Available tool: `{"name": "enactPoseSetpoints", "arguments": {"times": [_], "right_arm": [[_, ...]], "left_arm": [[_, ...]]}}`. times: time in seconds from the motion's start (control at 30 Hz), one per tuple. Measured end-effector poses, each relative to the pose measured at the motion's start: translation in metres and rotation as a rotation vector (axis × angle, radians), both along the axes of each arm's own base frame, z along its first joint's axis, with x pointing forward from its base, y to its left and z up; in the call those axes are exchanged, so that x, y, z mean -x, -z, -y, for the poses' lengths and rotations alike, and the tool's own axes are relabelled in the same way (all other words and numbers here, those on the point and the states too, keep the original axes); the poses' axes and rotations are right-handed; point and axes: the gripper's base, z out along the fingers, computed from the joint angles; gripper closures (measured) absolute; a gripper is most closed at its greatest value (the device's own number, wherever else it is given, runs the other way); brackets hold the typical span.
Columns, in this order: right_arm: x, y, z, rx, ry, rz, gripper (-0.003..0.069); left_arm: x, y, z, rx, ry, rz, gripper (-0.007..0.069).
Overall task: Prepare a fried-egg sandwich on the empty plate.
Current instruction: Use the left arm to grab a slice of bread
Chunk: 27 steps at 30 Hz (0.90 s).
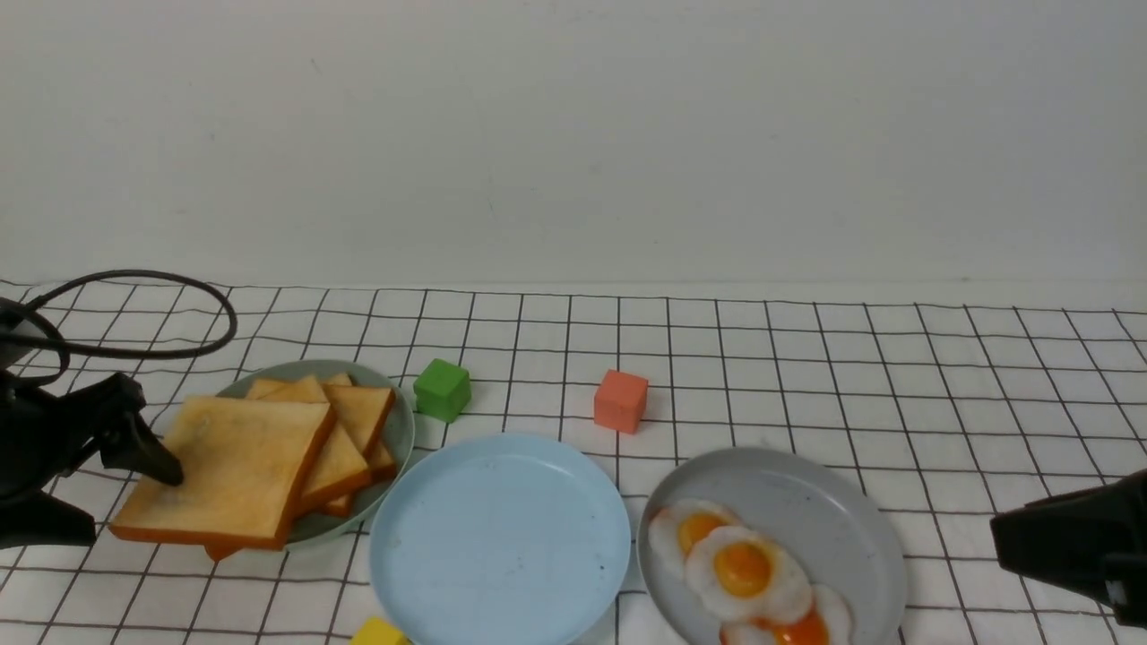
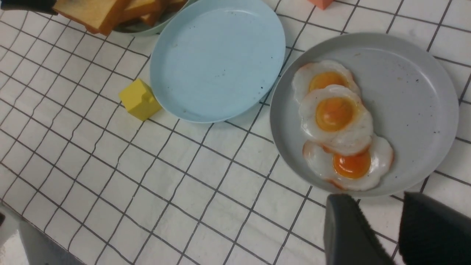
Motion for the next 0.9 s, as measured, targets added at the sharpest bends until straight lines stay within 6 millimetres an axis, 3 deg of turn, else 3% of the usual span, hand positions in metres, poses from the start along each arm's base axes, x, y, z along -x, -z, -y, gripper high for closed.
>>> {"name": "enactPoseSetpoints", "arguments": {"times": [0.1, 0.3, 0.4, 0.53, 0.57, 0.7, 0.9], "right_arm": [[0.0, 0.0, 0.0, 0.0, 0.0, 0.0, 0.0418], [0.0, 0.0, 0.0, -0.001, 0.0, -0.001, 0.0418], [0.0, 0.0, 0.0, -0.001, 0.0, -0.001, 0.0418], [0.0, 0.0, 0.0, 0.0, -0.001, -0.001, 0.0418], [0.0, 0.0, 0.0, 0.0, -0.001, -0.001, 0.0418], [0.0, 0.0, 0.0, 0.0, -0.001, -0.002, 0.0418], [0.001, 0.001, 0.0, 0.002, -0.005, -0.009, 0.0418]], "left_arm": [[-0.002, 0.005, 0.0, 0.026, 0.015, -0.002, 0.002], [-0.004, 0.007, 0.001, 0.041, 0.025, 0.0, 0.0142], [-0.004, 0.008, 0.001, 0.042, 0.028, -0.001, 0.0234], [-0.003, 0.009, 0.002, 0.047, 0.042, -0.009, 0.0441], [-0.003, 0.009, 0.002, 0.048, 0.046, -0.01, 0.045], [-0.004, 0.003, 0.004, 0.072, 0.079, -0.02, 0.0631], [-0.012, -0.015, 0.003, 0.087, 0.116, 0.005, 0.0638]]}}
